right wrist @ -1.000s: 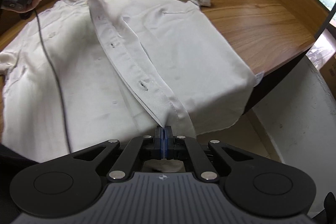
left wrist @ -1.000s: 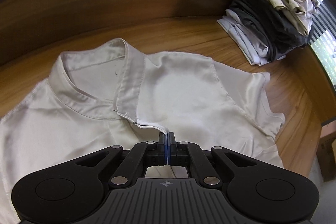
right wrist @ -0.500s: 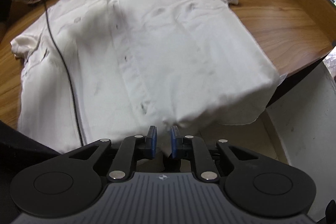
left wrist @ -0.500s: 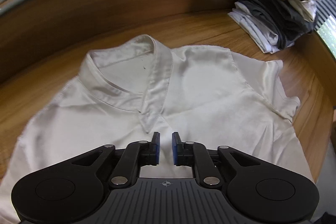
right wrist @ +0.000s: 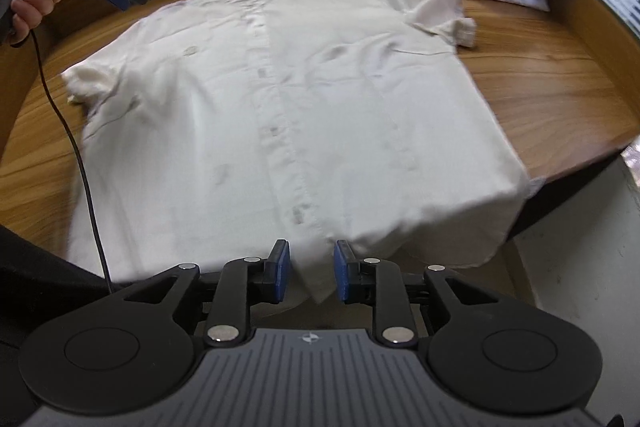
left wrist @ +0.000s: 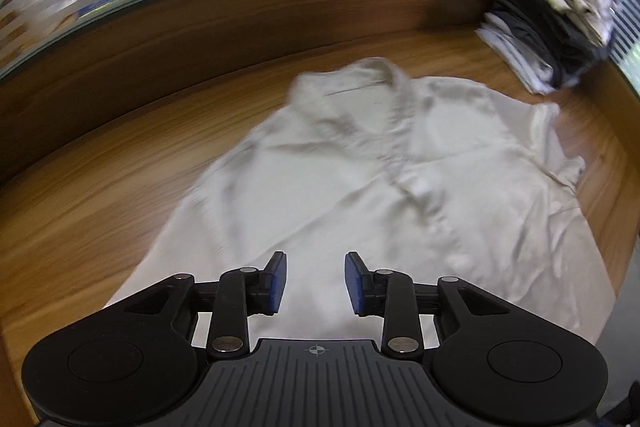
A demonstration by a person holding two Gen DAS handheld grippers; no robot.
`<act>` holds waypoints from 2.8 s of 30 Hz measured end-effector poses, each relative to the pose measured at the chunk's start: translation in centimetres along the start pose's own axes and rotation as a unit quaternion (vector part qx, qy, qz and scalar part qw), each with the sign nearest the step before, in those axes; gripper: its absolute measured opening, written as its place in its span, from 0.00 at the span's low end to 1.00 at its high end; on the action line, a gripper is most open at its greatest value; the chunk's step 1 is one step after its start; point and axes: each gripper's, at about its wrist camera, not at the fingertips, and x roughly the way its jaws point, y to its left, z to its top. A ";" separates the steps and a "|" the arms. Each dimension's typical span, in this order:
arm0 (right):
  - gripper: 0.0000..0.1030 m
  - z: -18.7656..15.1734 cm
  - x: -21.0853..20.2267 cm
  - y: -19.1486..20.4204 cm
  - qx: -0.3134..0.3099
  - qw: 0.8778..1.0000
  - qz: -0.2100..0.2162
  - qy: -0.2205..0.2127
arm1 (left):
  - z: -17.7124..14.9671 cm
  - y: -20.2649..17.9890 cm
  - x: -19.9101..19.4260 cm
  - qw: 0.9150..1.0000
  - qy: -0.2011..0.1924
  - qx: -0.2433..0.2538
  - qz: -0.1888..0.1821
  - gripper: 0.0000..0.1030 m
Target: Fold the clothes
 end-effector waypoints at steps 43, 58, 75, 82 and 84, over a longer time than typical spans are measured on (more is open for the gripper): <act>0.46 -2.3 8.5 23.6 -0.111 0.990 0.087 0.024 | -7.8 15.2 3.0 0.979 0.000 -0.180 0.096 0.64; 0.02 -0.8 6.2 19.7 -0.054 0.997 0.059 -0.006 | -3.2 10.2 -0.2 0.980 -0.069 -0.186 0.016 0.03; 0.02 1.2 6.0 6.5 0.039 0.999 0.023 -0.004 | 6.0 -4.4 2.6 0.987 -0.095 -0.127 -0.038 0.03; 0.03 1.5 7.8 3.8 0.057 0.998 0.029 0.008 | 7.6 -9.1 6.8 0.993 -0.068 -0.094 -0.014 0.03; 0.06 1.7 8.3 3.4 0.064 0.998 0.027 0.011 | 7.8 -10.0 7.8 0.995 -0.060 -0.081 -0.002 0.03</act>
